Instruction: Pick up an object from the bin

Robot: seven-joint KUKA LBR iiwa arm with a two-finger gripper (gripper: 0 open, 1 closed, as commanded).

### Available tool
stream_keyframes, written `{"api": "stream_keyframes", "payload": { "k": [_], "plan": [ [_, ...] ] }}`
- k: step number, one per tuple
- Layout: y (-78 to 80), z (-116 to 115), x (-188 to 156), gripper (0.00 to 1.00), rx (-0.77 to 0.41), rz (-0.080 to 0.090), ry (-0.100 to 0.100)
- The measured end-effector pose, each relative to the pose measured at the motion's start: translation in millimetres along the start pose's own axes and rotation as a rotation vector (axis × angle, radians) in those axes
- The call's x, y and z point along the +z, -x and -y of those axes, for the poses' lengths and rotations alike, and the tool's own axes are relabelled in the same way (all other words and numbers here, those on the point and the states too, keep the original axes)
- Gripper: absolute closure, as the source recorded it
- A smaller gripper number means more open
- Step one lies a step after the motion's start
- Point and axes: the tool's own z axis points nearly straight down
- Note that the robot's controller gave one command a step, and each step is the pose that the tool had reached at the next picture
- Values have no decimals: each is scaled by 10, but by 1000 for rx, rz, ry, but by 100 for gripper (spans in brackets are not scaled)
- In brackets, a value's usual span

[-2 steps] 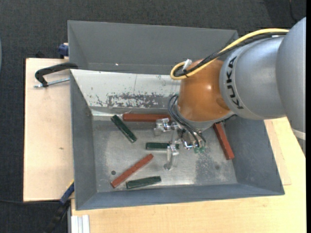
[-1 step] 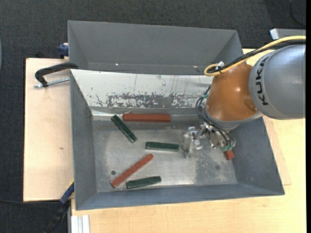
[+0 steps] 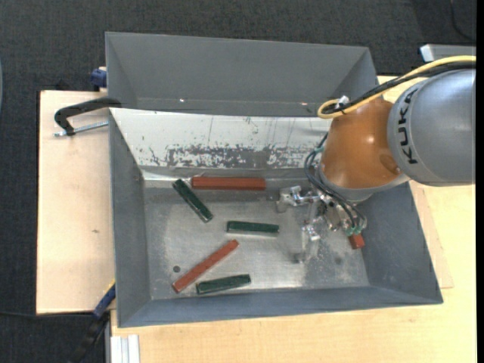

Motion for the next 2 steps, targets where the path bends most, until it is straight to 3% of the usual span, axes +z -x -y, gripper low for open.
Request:
{"api": "stream_keyframes", "payload": {
  "k": [1, 2],
  "plan": [
    [0, 0, 0, 0, 0, 0, 0],
    [337, -446, 0, 0, 19, 4, -1]
  ]
}}
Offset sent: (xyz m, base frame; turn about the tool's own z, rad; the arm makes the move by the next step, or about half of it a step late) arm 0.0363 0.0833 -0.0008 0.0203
